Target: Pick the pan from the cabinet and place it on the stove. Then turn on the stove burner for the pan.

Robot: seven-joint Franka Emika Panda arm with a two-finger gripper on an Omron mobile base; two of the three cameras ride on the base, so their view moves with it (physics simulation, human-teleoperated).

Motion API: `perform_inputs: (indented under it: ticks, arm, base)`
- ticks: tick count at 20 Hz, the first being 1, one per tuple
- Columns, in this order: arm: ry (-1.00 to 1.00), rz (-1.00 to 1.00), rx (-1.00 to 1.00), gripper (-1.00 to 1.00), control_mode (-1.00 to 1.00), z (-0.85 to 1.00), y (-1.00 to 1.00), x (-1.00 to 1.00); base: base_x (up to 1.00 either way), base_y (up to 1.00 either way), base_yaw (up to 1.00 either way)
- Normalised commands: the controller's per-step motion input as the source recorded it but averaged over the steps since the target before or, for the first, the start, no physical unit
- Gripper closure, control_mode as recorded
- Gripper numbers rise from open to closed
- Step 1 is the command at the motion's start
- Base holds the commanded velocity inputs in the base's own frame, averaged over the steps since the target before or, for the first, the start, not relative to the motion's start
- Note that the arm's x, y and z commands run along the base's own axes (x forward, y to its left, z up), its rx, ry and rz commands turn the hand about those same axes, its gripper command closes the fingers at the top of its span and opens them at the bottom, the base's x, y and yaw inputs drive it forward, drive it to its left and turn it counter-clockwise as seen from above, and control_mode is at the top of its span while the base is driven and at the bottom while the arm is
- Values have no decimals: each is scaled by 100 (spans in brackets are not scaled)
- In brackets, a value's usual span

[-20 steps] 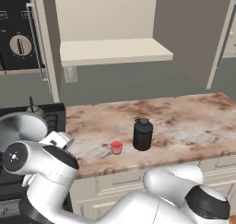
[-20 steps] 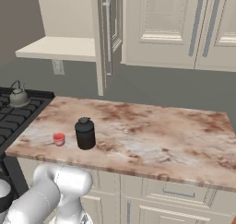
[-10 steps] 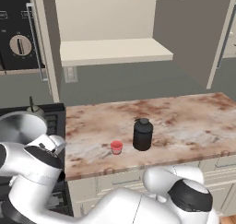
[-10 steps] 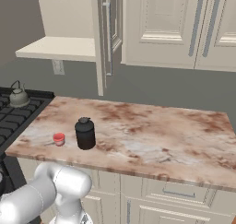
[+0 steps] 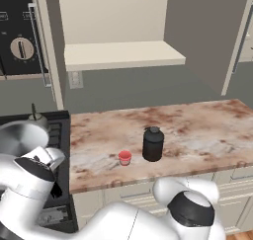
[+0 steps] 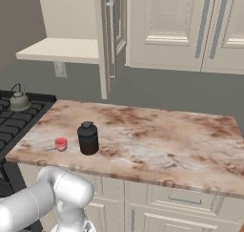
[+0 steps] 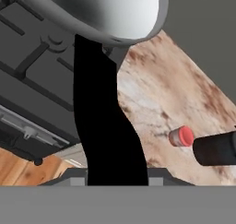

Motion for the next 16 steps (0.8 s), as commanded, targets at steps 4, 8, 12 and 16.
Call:
perform_inputs:
  ticks: [4, 8, 12, 16]
  arm:
    - [7, -5, 0, 100, -100, -7, 26, 0]
    - [7, -4, 0, 100, -100, -10, 13, -1]
    - [1, -4, 2, 100, -100, -17, 0, -6]
    - [0, -5, 1, 100, -100, -39, 1, -1]
  base:
    - [0, 0, 0]
    - [0, 0, 0]
    - [0, 0, 0]
    - [0, 0, 0]
